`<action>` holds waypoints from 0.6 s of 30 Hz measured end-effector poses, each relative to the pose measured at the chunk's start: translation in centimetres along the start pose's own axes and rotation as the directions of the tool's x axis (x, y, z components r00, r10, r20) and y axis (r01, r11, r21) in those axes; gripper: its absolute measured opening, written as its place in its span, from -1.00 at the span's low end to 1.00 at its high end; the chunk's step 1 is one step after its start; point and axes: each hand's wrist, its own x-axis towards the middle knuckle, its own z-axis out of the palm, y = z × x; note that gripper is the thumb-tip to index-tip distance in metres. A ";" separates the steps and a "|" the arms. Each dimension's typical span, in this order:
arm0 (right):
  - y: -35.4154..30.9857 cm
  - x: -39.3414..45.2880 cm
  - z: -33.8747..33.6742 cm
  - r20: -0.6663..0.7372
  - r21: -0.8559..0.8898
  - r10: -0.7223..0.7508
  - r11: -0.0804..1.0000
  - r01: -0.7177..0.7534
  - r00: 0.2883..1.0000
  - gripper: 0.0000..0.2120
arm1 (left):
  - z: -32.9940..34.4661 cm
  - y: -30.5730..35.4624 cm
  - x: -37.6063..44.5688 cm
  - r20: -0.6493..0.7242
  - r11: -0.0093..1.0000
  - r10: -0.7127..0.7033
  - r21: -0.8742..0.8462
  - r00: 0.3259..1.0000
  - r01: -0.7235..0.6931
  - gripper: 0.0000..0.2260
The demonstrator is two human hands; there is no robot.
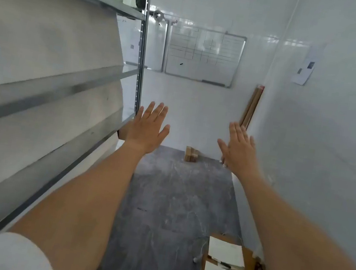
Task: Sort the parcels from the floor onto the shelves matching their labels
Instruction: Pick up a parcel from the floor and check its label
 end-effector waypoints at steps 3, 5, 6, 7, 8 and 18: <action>0.9 1.3 0.8 0.004 -0.030 -0.008 1.000 0.008 1.000 -0.33 | 1.2 0.7 1.1 0.015 1.000 -0.022 -0.017 1.000 0.022 -0.46; 1.0 2.0 1.6 -0.006 -0.052 -0.025 0.998 0.025 1.000 -0.33 | 2.4 1.6 1.7 -0.005 0.999 0.001 -0.045 1.000 -0.001 -0.45; 1.0 2.4 2.2 -0.025 -0.063 -0.032 0.998 0.030 0.999 -0.33 | 2.9 2.2 2.1 -0.027 0.998 0.016 -0.055 1.000 -0.017 -0.45; 1.1 2.8 2.7 -0.040 -0.068 -0.036 0.997 0.033 0.999 -0.33 | 3.4 2.8 2.6 -0.042 0.998 0.026 -0.061 0.999 -0.029 -0.44; 1.1 3.3 3.2 -0.046 -0.070 -0.038 0.997 0.035 0.998 -0.33 | 3.8 3.2 3.2 -0.047 0.998 0.033 -0.057 0.998 -0.036 -0.43; 2.9 11.5 8.2 -0.042 -0.096 -0.024 0.995 0.020 0.999 -0.28 | 9.0 2.8 12.4 -0.034 0.997 0.058 -0.057 0.998 -0.060 -0.42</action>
